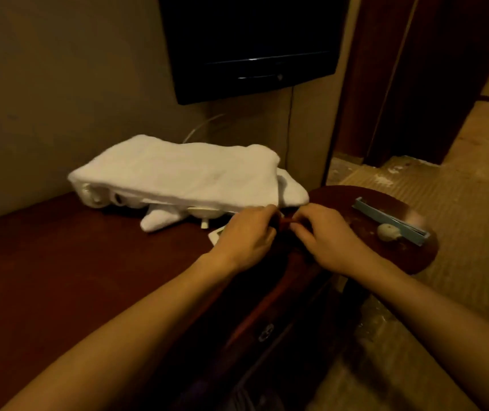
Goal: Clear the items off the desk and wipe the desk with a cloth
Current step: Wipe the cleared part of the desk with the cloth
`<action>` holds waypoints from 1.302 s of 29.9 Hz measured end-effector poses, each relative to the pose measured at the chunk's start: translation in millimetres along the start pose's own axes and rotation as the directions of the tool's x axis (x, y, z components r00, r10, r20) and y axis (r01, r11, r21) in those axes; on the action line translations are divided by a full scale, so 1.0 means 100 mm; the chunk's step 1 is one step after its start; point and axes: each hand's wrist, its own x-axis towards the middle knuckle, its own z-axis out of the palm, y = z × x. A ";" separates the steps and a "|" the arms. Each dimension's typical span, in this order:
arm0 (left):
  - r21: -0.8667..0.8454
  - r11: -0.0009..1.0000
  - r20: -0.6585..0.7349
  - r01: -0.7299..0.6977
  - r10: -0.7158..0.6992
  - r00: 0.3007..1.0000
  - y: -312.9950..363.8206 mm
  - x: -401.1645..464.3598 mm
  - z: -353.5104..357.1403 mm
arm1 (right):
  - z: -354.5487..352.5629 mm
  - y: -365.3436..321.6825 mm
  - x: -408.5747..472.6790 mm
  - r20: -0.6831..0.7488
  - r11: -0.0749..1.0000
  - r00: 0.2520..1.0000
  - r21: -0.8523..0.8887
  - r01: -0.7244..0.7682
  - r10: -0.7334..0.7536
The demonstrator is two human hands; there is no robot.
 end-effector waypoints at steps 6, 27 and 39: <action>0.045 0.984 -0.160 0.172 -0.163 0.974 -0.39 -1.15 -1.04 | 0.50 -1.33 0.22 0.017 0.932 0.980 0.312 0.185 -0.200; 0.153 0.555 -0.522 0.818 -0.657 0.544 -2.24 -5.60 -4.06 | 2.82 -6.55 0.38 0.248 0.564 0.525 0.549 0.617 -0.814; 0.402 0.325 -0.555 0.856 -0.657 0.510 -3.62 -6.25 -4.63 | 4.03 -7.65 0.67 0.152 0.539 0.532 0.445 0.716 -0.833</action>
